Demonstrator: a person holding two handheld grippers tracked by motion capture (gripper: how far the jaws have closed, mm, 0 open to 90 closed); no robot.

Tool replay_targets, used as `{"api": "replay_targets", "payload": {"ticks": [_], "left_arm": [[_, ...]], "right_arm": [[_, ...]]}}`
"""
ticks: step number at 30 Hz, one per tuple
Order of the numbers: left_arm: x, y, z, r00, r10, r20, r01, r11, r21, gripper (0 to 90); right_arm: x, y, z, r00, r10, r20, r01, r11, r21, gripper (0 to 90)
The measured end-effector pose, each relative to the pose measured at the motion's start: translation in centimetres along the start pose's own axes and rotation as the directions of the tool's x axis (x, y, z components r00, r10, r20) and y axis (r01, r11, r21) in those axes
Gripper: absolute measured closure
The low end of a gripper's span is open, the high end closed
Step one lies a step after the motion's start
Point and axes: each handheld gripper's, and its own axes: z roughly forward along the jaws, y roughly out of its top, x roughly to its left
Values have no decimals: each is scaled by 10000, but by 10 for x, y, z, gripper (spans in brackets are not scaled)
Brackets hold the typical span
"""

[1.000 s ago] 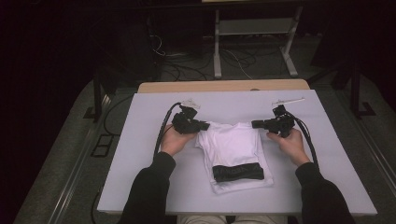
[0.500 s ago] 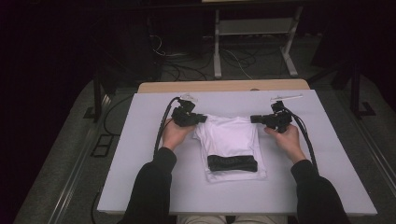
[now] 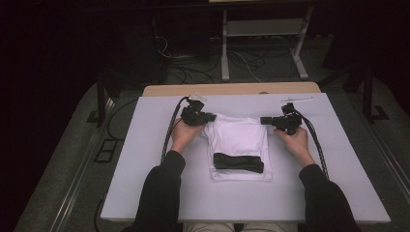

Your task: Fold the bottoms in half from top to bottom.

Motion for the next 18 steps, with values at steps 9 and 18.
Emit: {"api": "replay_targets", "payload": {"ticks": [9, 18], "left_arm": [[8, 0, 5, 9961, -881, -21, 880, 9960, -150, 742], [15, -12, -9, 9813, -1896, 331, 1920, 9764, -988, 301]], "right_arm": [[-7, 5, 6, 9996, 239, -169, -239, 9997, -16, 826], [-4, 5, -3, 9992, -220, -335, 212, 9995, -214, 458]]}}
